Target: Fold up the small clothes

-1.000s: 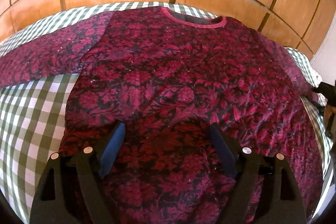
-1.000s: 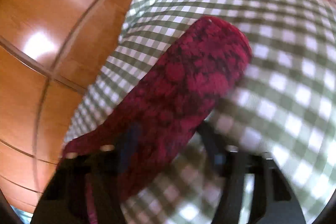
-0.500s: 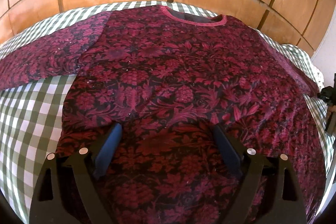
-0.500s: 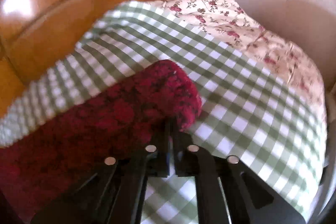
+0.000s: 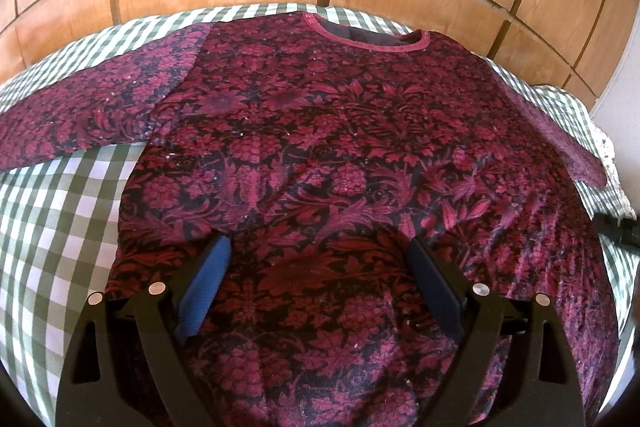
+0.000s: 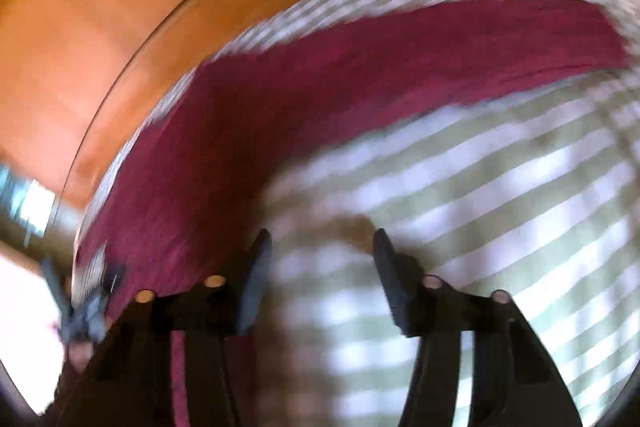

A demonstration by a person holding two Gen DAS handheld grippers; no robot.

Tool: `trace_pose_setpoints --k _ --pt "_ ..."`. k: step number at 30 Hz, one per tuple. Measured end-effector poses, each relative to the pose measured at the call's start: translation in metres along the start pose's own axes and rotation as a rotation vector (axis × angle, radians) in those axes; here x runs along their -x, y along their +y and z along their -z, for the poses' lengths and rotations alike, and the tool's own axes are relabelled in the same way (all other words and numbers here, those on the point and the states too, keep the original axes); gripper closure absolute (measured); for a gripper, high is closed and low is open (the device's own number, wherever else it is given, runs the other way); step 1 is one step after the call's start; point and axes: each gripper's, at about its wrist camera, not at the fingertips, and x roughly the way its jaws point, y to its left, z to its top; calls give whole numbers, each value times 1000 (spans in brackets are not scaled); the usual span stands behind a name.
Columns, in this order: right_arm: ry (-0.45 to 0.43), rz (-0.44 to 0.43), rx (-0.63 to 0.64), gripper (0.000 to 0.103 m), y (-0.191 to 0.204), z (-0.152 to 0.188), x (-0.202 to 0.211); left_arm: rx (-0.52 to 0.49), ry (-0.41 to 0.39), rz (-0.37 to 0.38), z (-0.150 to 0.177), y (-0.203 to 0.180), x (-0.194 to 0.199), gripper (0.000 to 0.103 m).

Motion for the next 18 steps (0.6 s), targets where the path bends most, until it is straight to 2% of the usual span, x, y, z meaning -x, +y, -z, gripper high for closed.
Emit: trace_pose_setpoints --k 1,2,3,4,5,8,10,11,13,15,17,18 --pt "19 -17 40 62 16 9 -6 3 -1 2 0 0 1 14" --pt "43 -3 90 73 32 18 -12 7 -3 3 1 1 3 14" --pt "39 63 137 83 42 24 -14 11 -5 2 2 2 4 14" --pt "26 136 201 87 54 32 -14 18 -11 1 5 3 7 14" --pt "18 167 235 90 60 37 -12 22 -13 0 6 4 9 14" --pt "1 249 281 92 63 53 -4 38 -21 4 15 7 17 14" --pt "-12 260 304 91 59 59 -2 46 -24 11 20 9 22 14" --pt "-14 247 292 90 57 58 -1 48 -25 10 22 9 23 14" --pt "-11 170 216 81 43 50 4 36 -24 4 23 8 24 14" --pt "-31 136 140 58 19 35 16 35 -22 1 22 8 23 14" --pt "-71 122 65 49 -2 21 27 35 -22 1 22 8 23 14" --pt "-118 135 -3 46 -22 9 38 34 -22 0 22 8 23 14"
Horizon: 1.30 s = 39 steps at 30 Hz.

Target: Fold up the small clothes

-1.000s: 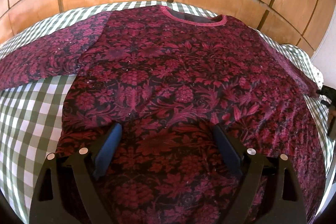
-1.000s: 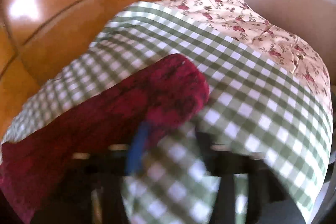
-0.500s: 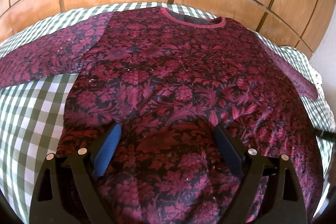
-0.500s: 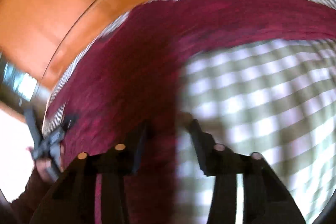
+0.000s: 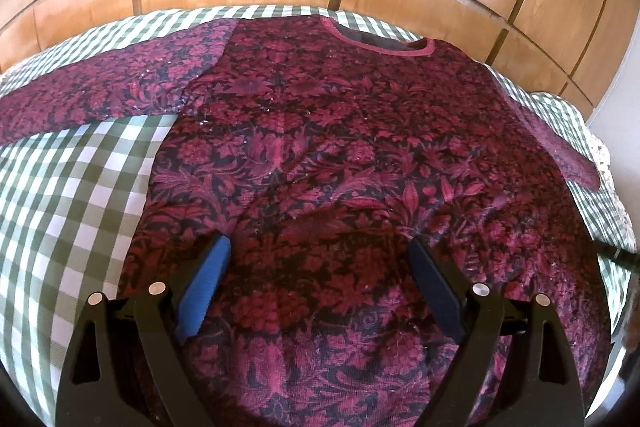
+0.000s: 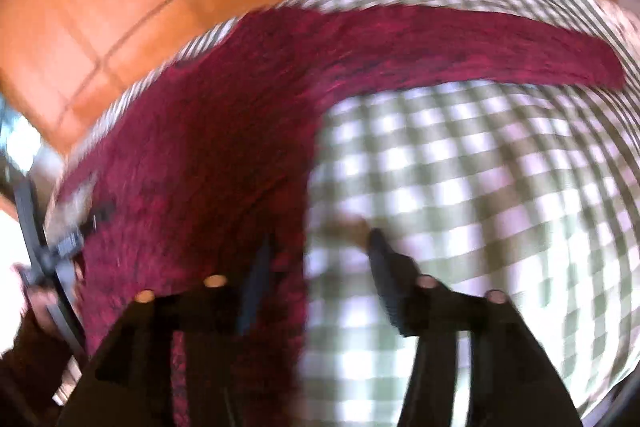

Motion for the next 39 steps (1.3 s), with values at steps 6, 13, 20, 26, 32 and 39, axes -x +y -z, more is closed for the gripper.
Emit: trace_pose_setpoints --k 6,13,20,26,32,39 --pt "-178 16 -478 45 -134 -57 10 -18 4 -4 1 -4 -2 9" --pt "-228 109 -635 51 -207 -107 -11 -36 13 -11 0 -7 -6 5" --pt "-205 209 -663 87 -225 -137 -32 -43 19 -17 -1 -8 -8 4" --pt "-304 320 -255 93 -123 -161 4 -39 16 -9 0 -7 -9 4" --pt "-309 183 46 93 7 -165 -4 -36 14 -4 0 -6 -8 4" --pt "-173 -25 197 93 138 -136 -74 -19 14 26 0 -2 -5 4"
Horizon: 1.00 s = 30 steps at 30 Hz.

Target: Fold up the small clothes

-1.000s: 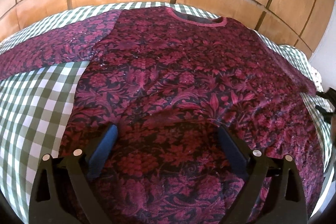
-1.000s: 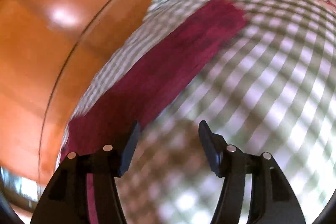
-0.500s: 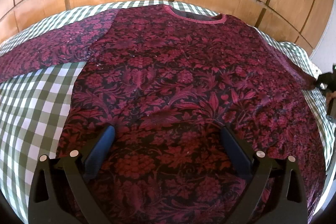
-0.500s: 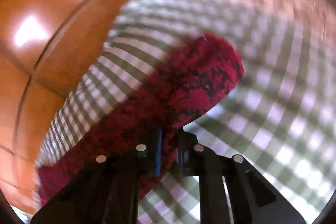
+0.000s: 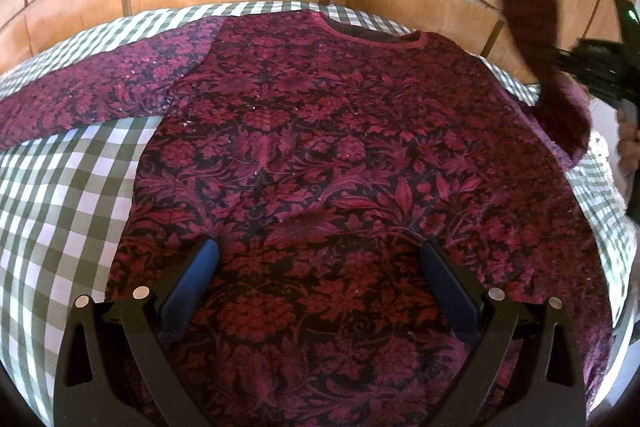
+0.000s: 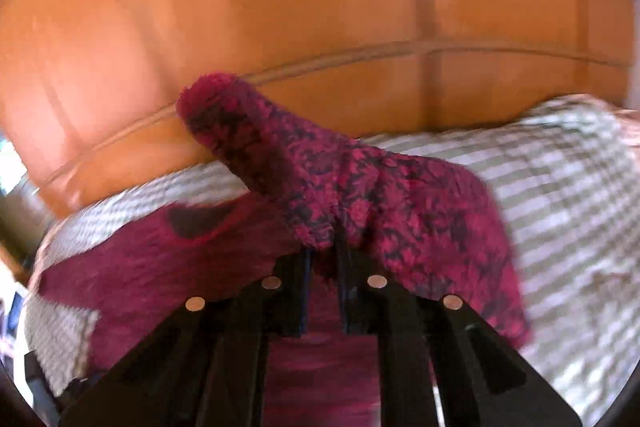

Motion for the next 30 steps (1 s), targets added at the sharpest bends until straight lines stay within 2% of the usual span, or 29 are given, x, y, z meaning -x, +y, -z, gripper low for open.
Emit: trace_pose_setpoints --k 5,7,8,9,10,11,12,13,16,17,18,19,22,24,25,27,28,29,30 --pt "95 -80 83 91 65 23 -41 29 11 41 -2 6 4 4" --pt "128 -89 112 79 81 33 -53 55 29 48 -6 8 7 12" --pt "135 -86 124 58 86 37 -56 69 37 57 -8 10 9 20" --pt "130 -95 132 47 89 42 -53 77 46 67 -10 12 10 28" --pt "123 -102 137 47 90 47 -49 91 58 84 -15 14 12 33" --pt "121 -111 138 41 88 49 -45 109 64 110 -19 17 13 40" --pt "114 -121 131 30 85 53 -38 123 67 141 -22 19 15 48" --pt "104 -125 124 26 83 56 -31 147 69 192 -29 21 17 50" --pt "79 -146 107 18 71 68 -2 196 15 253 -46 20 21 49" --pt "73 -155 96 14 65 73 8 215 -4 267 -54 19 20 45" --pt "69 -162 80 11 57 78 18 233 -12 265 -63 18 17 34" --pt "71 -166 66 10 48 83 25 254 -21 264 -71 17 12 31" --pt "72 -175 4 9 17 94 46 259 6 248 -99 9 -11 28" --pt "68 -221 -79 7 -6 95 56 266 40 257 -110 4 -26 30" --pt "65 -254 -131 6 -17 95 59 260 58 251 -116 0 -34 34" --pt "49 -301 -246 4 -41 94 62 244 94 232 -124 -7 -49 65" --pt "42 -310 -284 4 -49 93 61 231 109 186 -128 -12 -55 77" --pt "37 -321 -318 4 -56 92 60 220 108 162 -130 -14 -57 93" --pt "33 -334 -354 4 -63 92 58 218 91 163 -133 -14 -55 94"
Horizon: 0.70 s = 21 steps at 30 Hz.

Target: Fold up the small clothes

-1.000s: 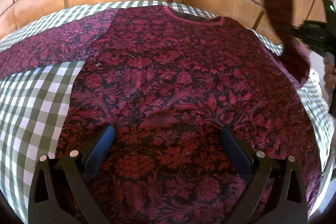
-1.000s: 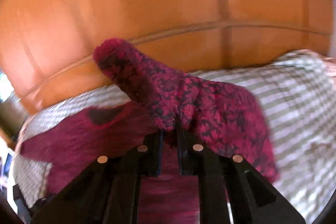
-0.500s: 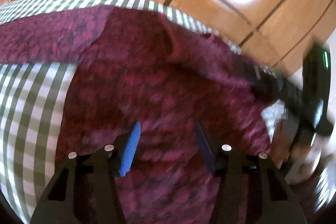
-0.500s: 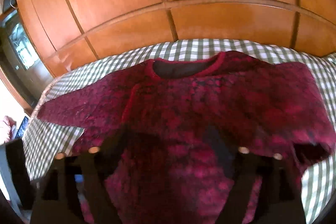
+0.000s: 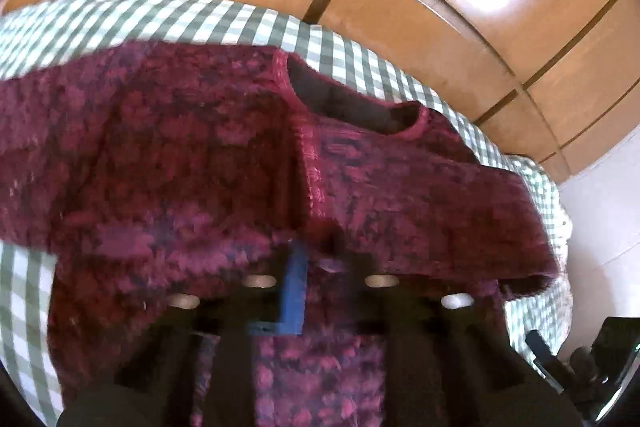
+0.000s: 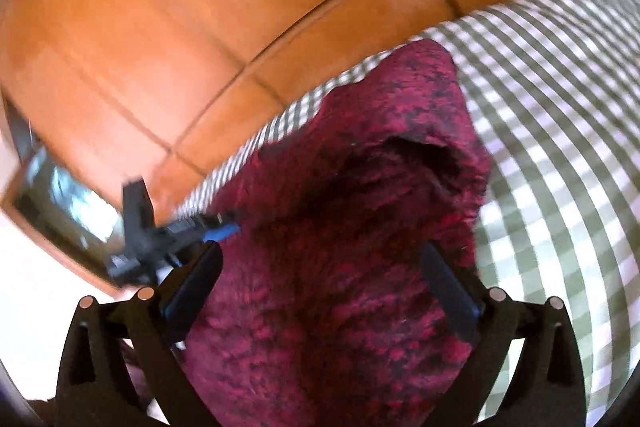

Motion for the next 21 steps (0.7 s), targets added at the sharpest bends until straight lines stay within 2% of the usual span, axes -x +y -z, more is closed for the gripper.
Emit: trace_pose_setpoints --k 3,6,10,12,14,16,18,21 --pt "-25 4 -55 4 -12 -6 4 -2 -80 1 -2 4 22 96" --pt "-47 1 -68 4 -16 -8 9 33 -142 -14 -5 24 49 96" --pt "-76 -33 -64 5 -7 -15 12 17 -146 -51 1 48 63 96" --pt "-95 -25 -33 11 5 -20 8 21 -144 -54 6 56 67 96" --pt "-73 -18 2 15 17 -25 -5 25 -150 -58 12 61 69 96" --pt "-54 25 36 16 24 -28 -23 33 -159 -62 16 64 72 96" --pt "-29 122 92 19 29 -28 -44 44 -183 -80 18 68 76 96" --pt "51 216 89 22 16 -21 -77 78 -194 -104 23 80 80 96"
